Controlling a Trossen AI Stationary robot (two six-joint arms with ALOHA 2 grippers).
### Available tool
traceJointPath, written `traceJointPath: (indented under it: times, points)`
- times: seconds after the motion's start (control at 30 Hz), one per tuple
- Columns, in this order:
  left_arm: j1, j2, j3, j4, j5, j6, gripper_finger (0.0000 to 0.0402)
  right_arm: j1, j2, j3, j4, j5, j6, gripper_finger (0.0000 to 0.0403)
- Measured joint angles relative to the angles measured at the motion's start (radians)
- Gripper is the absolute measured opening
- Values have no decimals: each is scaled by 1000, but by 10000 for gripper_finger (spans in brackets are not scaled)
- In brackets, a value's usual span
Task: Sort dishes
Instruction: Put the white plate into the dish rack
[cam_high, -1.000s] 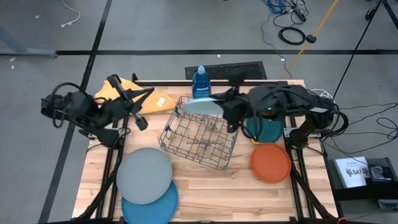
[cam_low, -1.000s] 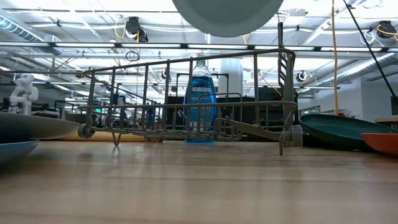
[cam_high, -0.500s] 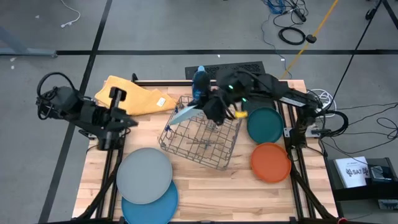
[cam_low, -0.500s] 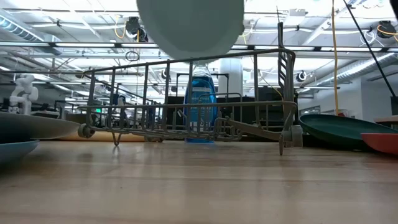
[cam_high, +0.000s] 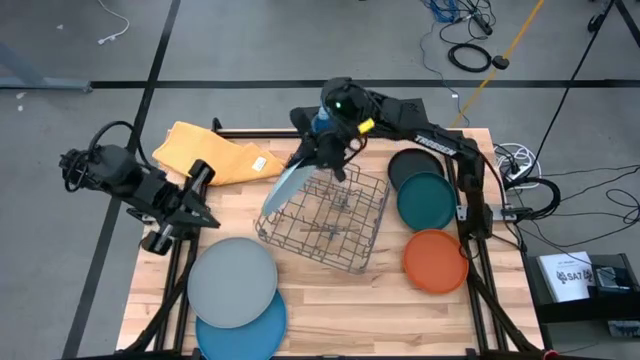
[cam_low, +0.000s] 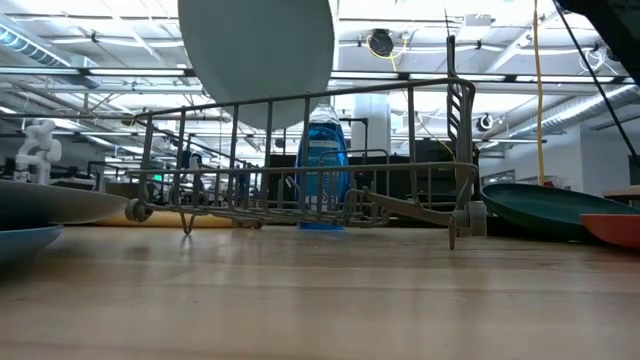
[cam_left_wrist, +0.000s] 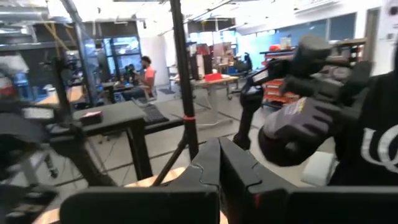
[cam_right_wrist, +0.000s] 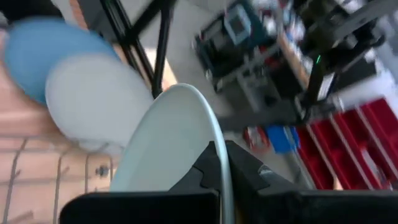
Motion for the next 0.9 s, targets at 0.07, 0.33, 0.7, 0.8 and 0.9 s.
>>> traceJointPath:
  times: [0.07, 0.33, 0.7, 0.8, 0.9]
  points:
    - [-17, -7, 0, 3, 0, 1, 0, -25, 14, 1, 15, -80, 0, 0]
    - [-58, -40, 0, 3, 0, 5, 0, -107, 109, 2, 138, -270, 84, 0]
    - [-67, -43, 0, -27, -3, 24, 0, -164, 200, 2, 255, -366, 156, 0]
    - [-67, -43, 0, -48, -3, 52, 0, -169, 217, 1, 282, -381, 159, 0]
    - [-67, -43, 0, -67, -5, 61, 0, -164, 220, 1, 274, -412, 157, 0]
